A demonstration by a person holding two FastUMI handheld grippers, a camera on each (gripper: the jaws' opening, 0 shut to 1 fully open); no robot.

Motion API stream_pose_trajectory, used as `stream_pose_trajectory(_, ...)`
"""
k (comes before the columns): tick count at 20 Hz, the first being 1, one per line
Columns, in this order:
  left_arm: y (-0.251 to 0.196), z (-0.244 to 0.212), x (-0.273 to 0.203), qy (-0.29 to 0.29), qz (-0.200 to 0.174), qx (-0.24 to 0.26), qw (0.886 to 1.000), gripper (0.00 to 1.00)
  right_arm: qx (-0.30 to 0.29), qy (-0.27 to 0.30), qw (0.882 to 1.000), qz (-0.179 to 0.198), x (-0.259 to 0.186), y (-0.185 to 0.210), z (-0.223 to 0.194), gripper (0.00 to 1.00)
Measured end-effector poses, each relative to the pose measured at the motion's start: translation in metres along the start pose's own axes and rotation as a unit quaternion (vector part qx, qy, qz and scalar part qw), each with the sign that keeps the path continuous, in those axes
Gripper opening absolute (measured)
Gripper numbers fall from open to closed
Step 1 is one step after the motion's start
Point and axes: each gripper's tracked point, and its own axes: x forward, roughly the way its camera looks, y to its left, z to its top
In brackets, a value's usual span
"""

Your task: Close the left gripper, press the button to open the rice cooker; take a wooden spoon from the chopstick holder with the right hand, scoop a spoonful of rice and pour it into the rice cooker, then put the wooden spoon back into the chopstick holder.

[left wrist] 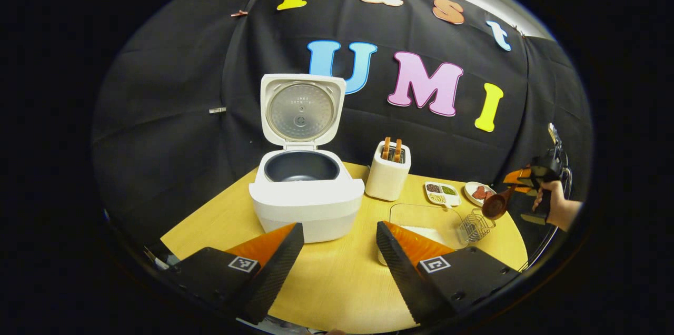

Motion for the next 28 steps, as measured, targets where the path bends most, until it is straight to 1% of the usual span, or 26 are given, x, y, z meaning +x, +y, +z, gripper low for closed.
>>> stream_pose_trajectory(3, 0.002, 0.007, -0.005, -0.001, 0.025, -0.017, 1.000, 0.96, 0.008, 0.015, 1.000, 0.011, 0.017, -0.003, -0.020, 0.16)
stream_pose_trajectory(5, 0.003, 0.012, -0.009, -0.004, 0.042, -0.031, 0.999, 0.96, -0.006, 0.029, 1.000, 0.004, 0.029, -0.012, -0.034, 0.16)
stream_pose_trajectory(9, 0.008, 0.021, -0.018, -0.016, 0.080, -0.023, 0.996, 0.96, -0.013, 0.056, 0.998, 0.007, 0.045, -0.016, -0.061, 0.17)
stream_pose_trajectory(11, 0.009, 0.025, -0.022, -0.021, 0.089, -0.021, 0.996, 0.95, -0.012, 0.063, 0.998, 0.006, 0.047, -0.021, -0.070, 0.18)
stream_pose_trajectory(13, 0.009, 0.029, -0.023, -0.025, 0.090, -0.023, 0.995, 0.96, 0.003, 0.060, 0.998, 0.013, 0.047, -0.017, -0.072, 0.19)
stream_pose_trajectory(14, 0.011, 0.035, -0.022, -0.029, 0.089, -0.022, 0.995, 0.96, 0.005, 0.057, 0.998, 0.012, 0.044, -0.020, -0.070, 0.22)
stream_pose_trajectory(15, 0.011, 0.041, -0.021, -0.035, 0.085, -0.019, 0.996, 0.96, 0.003, 0.055, 0.998, 0.007, 0.039, -0.023, -0.069, 0.28)
stream_pose_trajectory(16, 0.014, 0.050, -0.019, -0.040, 0.082, -0.014, 0.996, 0.96, 0.002, 0.050, 0.999, 0.007, 0.033, -0.023, -0.066, 0.56)
stream_pose_trajectory(18, 0.022, 0.068, -0.014, -0.053, 0.076, -0.001, 0.996, 0.96, -0.009, 0.028, 1.000, 0.004, 0.014, -0.022, -0.055, 1.00)
stream_pose_trajectory(21, 0.038, 0.108, -0.004, -0.079, 0.069, 0.009, 0.994, 0.96, -0.038, -0.022, 0.999, -0.007, -0.019, -0.024, -0.033, 0.98)
stream_pose_trajectory(24, 0.051, 0.155, 0.006, -0.109, 0.060, 0.008, 0.992, 0.96, -0.068, -0.072, 0.995, -0.014, -0.064, -0.022, -0.012, 0.98)
stream_pose_trajectory(28, 0.071, 0.209, 0.020, -0.137, 0.068, 0.027, 0.988, 0.95, -0.090, -0.117, 0.989, -0.021, -0.124, -0.016, 0.003, 0.98)
